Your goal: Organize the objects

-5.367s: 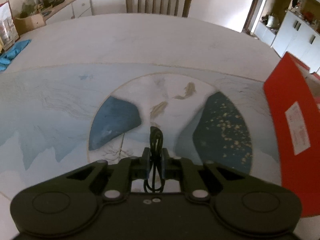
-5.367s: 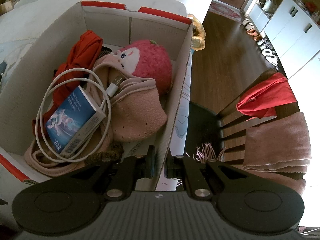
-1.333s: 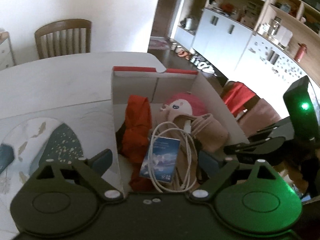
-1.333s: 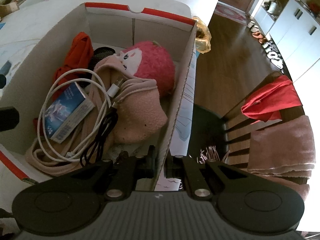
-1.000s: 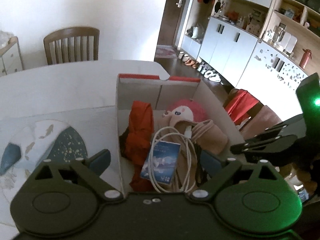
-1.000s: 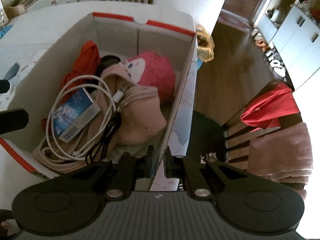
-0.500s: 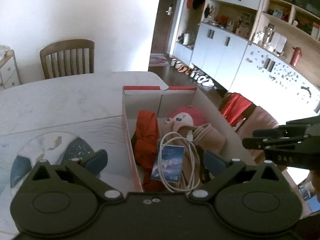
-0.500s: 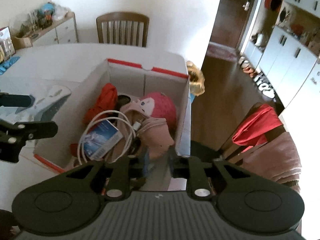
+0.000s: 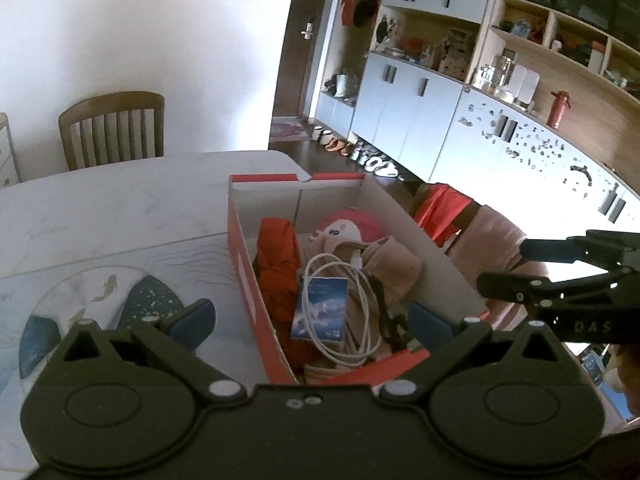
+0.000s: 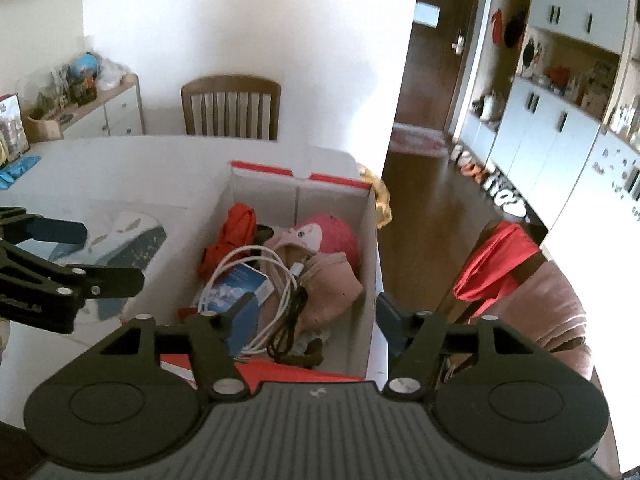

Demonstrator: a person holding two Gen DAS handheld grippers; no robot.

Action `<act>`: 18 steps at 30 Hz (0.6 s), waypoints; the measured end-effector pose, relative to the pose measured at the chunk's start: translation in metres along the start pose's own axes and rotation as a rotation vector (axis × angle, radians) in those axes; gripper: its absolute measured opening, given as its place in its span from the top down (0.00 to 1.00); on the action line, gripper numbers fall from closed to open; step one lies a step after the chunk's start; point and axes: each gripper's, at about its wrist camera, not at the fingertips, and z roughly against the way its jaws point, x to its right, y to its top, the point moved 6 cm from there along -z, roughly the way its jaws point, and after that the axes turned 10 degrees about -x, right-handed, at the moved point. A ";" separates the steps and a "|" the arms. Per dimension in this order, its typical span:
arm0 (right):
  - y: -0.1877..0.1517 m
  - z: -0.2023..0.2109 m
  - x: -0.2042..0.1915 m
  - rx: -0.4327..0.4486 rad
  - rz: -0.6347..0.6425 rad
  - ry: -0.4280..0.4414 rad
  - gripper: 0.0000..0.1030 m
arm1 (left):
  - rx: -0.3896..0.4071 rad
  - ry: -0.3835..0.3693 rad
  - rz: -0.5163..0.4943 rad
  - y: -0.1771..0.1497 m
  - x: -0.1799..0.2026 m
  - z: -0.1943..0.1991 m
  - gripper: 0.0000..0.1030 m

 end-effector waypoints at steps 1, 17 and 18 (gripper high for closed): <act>-0.002 0.003 -0.001 0.009 -0.006 0.002 0.31 | 0.003 0.000 -0.006 -0.001 0.001 0.002 0.01; -0.026 0.035 0.000 0.077 -0.142 -0.028 0.10 | 0.039 0.012 -0.071 -0.017 0.015 0.021 0.01; -0.026 0.036 0.000 0.081 -0.143 -0.032 0.10 | 0.037 0.008 -0.071 -0.017 0.015 0.021 0.01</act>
